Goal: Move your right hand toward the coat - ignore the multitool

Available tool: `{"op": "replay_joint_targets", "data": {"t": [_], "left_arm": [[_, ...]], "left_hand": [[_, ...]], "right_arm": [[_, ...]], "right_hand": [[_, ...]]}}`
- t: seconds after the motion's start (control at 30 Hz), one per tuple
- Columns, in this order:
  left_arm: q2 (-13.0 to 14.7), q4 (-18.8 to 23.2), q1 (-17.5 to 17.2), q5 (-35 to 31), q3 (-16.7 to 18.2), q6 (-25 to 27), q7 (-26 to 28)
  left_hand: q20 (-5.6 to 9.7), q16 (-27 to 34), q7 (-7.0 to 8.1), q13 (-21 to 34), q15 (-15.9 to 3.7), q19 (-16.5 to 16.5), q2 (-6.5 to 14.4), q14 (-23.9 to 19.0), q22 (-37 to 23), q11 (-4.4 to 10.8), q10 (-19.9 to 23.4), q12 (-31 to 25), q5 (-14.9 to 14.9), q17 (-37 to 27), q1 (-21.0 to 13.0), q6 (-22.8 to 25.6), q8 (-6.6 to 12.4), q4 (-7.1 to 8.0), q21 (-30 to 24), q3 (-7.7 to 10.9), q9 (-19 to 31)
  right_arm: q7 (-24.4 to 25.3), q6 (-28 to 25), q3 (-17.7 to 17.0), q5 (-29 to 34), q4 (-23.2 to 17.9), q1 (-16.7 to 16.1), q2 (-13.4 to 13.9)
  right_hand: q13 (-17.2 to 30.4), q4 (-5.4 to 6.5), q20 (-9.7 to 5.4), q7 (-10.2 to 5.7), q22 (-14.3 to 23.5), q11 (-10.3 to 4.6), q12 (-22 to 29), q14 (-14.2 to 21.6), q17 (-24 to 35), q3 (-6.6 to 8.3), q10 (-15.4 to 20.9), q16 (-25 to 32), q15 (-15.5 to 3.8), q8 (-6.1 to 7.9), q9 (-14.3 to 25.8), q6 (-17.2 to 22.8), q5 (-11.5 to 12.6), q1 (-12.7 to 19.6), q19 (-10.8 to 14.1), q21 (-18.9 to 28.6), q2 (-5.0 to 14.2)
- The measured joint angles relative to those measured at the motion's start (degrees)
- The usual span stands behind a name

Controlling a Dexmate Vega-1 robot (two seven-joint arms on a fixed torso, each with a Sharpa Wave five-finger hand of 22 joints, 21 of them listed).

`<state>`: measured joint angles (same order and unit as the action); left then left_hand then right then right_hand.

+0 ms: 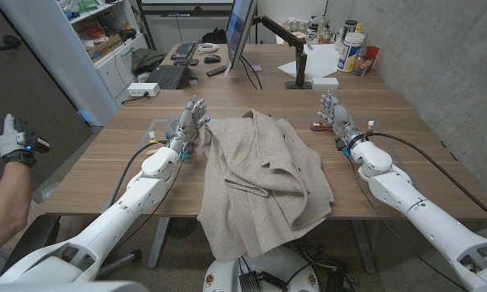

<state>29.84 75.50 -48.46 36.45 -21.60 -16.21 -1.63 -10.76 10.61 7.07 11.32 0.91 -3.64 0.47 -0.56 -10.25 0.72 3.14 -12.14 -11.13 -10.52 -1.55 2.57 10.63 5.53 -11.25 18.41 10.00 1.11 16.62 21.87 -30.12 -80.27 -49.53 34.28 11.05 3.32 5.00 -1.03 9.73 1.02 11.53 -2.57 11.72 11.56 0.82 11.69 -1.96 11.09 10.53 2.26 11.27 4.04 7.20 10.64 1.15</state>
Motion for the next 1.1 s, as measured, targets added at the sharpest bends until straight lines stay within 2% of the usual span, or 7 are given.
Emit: {"op": "replay_joint_targets", "data": {"t": [0.17,0.3,0.37,0.77,1.1], "left_arm": [[0.1,0.1,-0.1,-0.1,0.0,0.0,0.2],[0.1,0.2,-0.1,-0.2,0.0,0.0,0.4],[0.1,0.3,-0.2,-0.2,0.0,0.0,0.5],[0.2,0.4,-0.3,-0.3,0.1,-0.3,0.6],[0.3,0.5,-0.4,-0.3,0.2,-0.4,0.6]], "left_hand": [[0.0,0.0,0.0,0.0,0.0,0.0,0.0,0.0,0.0,0.72,0.7,-0.4,0.0,0.0,0.0,0.0,0.0,0.0,0.0,0.0,0.0],[0.0,0.0,0.0,0.0,0.0,0.0,0.0,0.0,0.0,0.72,0.7,-0.4,0.0,0.0,0.0,0.0,0.0,0.0,0.0,0.0,0.0],[0.0,0.0,0.0,0.0,0.0,0.0,0.0,0.0,0.0,0.71,0.7,-0.4,0.0,0.0,0.0,0.0,0.0,0.0,0.0,0.0,0.0],[0.0,0.0,0.11,0.0,0.0,0.0,0.0,0.0,0.0,0.71,0.7,-0.4,0.0,0.0,0.0,0.1,0.0,0.0,0.0,0.0,0.0],[0.0,0.0,0.0,0.0,0.0,0.0,0.0,0.0,0.0,0.41,1.0,-0.4,0.0,0.0,0.0,0.4,0.0,0.0,0.0,0.0,0.0]], "right_arm": [[0.0,0.5,0.4,1.4,-0.7,0.2,0.4],[0.2,0.6,0.5,2.0,-1.1,0.2,0.6],[0.3,0.7,0.5,2.3,-1.4,0.2,0.8],[1.8,0.6,0.4,4.5,-3.4,-0.6,2.2],[2.5,1.9,-0.2,6.3,-3.8,-1.2,3.2]], "right_hand": [[0.0,-0.17,0.0,0.0,0.0,-0.12,0.0,0.0,0.0,0.17,0.1,0.0,0.0,0.0,0.0,0.0,0.0,0.3,0.0,0.0,0.31],[0.0,-0.17,0.0,0.01,0.0,-0.31,0.0,0.0,0.0,0.17,0.3,0.0,0.0,0.0,0.0,0.5,0.0,0.3,0.0,0.0,0.31],[0.0,-0.17,0.0,0.0,0.0,-0.31,0.0,0.0,0.0,0.17,0.3,0.0,0.0,0.43,0.0,0.6,0.0,0.3,0.0,0.0,0.31],[0.0,-0.41,0.01,-0.02,0.0,-0.32,0.0,0.0,0.0,-0.07,0.3,0.0,0.01,0.44,0.0,0.6,0.0,0.3,0.0,0.0,0.3],[0.0,-0.57,0.0,-0.61,0.0,-1.03,0.0,0.0,0.0,-0.23,1.0,0.0,0.01,0.44,0.0,1.2,0.0,0.0,0.0,0.0,-0.01]]}}
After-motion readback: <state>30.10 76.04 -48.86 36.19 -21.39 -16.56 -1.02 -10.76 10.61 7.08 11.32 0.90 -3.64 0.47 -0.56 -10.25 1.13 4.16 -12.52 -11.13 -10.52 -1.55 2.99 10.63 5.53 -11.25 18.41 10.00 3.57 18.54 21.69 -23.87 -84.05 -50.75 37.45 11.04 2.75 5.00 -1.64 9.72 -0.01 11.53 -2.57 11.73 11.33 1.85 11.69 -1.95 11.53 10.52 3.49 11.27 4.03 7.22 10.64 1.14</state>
